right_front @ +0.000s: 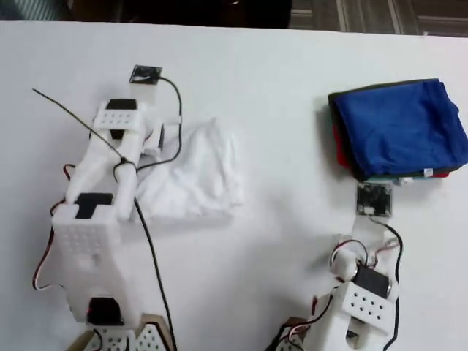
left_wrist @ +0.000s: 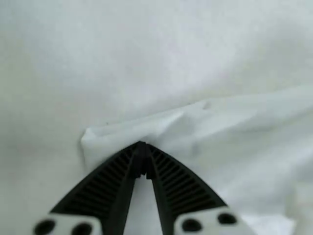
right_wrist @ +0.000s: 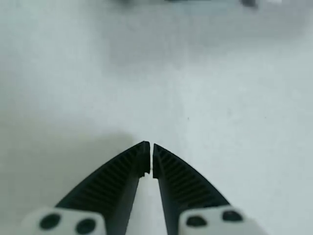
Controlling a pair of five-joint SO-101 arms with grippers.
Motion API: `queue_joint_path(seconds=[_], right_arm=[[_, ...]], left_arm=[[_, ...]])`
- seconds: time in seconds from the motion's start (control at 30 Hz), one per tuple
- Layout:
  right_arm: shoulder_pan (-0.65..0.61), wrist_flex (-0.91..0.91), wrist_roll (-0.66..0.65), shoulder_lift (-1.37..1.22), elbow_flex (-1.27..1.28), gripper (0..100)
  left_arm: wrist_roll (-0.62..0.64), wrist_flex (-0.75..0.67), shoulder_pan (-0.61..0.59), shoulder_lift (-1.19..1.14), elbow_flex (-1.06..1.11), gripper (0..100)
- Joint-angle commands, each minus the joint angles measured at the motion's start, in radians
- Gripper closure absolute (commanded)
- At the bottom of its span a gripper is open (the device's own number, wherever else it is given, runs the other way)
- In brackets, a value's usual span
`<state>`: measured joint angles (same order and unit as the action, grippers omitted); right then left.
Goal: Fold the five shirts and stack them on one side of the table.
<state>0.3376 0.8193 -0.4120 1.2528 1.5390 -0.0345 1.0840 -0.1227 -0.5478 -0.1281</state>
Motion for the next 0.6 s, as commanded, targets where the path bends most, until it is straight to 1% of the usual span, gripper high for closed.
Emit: queue_joint_path(seconds=[0.0, 0.1, 0.23, 0.33, 0.4, 0.57], right_arm=[[-0.111, 0.108, -0.034, 0.012, -0.207, 97.9], [-0.242, 0.188, 0.011, -0.027, -0.396, 97.9], [-0.447, 0.217, 0.069, -0.236, -0.597, 97.9], [-0.578, 0.228, 0.103, -0.473, -0.753, 97.8], [-0.647, 0.265, 0.126, -0.628, -0.893, 97.8], [-0.766, 0.351, 0.227, -0.949, -1.171, 97.8]], left_arm=[[-0.009, 0.055, 0.003, 0.066, -0.068, 97], [-0.009, 0.153, 0.003, 0.064, -0.166, 97], [-0.011, 0.230, 0.003, 0.058, -0.265, 97], [-0.014, 0.218, 0.000, 0.052, -0.263, 97], [-0.014, 0.180, -0.008, 0.052, -0.229, 97], [-0.014, 0.095, -0.063, 0.052, -0.131, 97]])
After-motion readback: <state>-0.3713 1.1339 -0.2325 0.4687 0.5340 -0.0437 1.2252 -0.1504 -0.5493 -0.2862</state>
